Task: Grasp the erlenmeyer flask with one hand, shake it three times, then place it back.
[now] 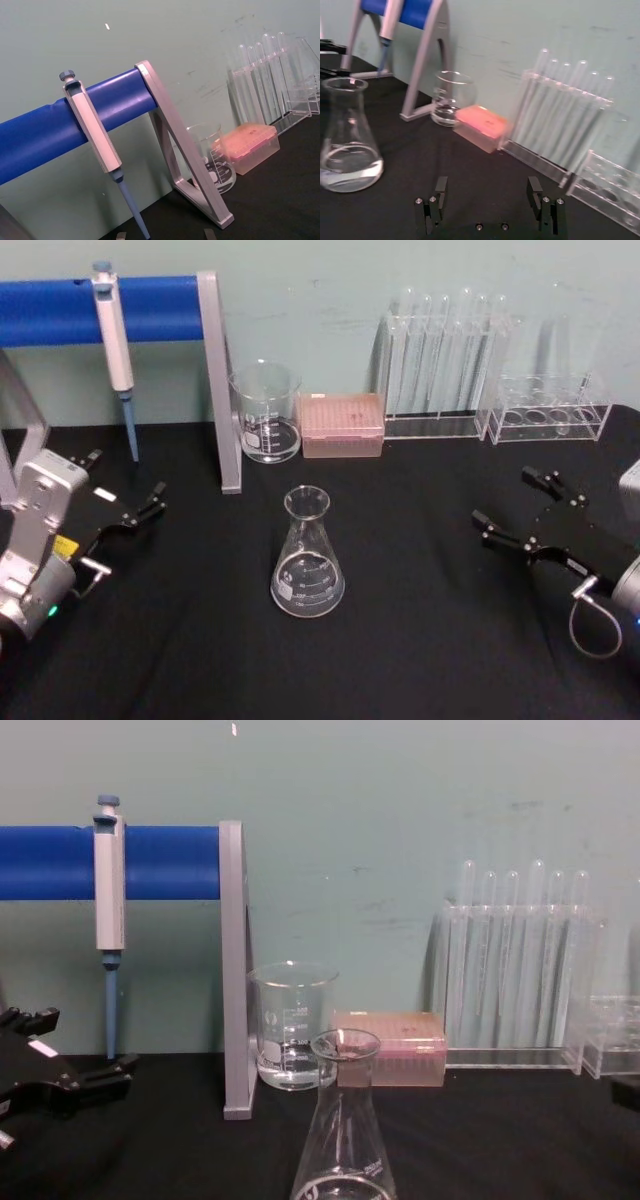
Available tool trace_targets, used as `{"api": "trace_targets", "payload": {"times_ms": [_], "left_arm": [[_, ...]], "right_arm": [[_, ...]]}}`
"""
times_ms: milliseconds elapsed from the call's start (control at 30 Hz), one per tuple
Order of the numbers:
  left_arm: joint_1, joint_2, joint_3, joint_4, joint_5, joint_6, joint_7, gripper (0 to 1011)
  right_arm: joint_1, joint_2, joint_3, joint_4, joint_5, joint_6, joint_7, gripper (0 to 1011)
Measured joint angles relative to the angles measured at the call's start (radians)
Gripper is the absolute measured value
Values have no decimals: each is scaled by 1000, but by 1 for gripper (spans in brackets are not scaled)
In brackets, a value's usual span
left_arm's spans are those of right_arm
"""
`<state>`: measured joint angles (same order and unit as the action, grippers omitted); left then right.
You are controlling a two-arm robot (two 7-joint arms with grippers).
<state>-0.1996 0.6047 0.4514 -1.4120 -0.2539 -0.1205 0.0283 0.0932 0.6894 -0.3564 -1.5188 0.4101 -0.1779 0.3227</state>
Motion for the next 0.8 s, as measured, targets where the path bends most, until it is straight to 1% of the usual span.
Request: {"api": "trace_targets", "payload": {"times_ms": [133, 367, 400, 600, 800], "left_arm": [[0, 0, 0, 0, 0, 0, 0, 1001], [0, 0, 0, 0, 0, 0, 0, 1001], [0, 0, 0, 0, 0, 0, 0, 1001], [0, 0, 0, 0, 0, 0, 0, 1001], [0, 0, 0, 0, 0, 0, 0, 1001]], "right_arm": [[-1, -7, -4, -8, 8, -1, 43, 1000], [20, -33, -22, -9, 20, -10, 129, 1000], [20, -33, -22, -9, 20, -10, 129, 1000], [49, -65, -39, 13, 27, -11, 201, 1000], [76, -93, -57, 37, 16, -18, 245, 1000]]}}
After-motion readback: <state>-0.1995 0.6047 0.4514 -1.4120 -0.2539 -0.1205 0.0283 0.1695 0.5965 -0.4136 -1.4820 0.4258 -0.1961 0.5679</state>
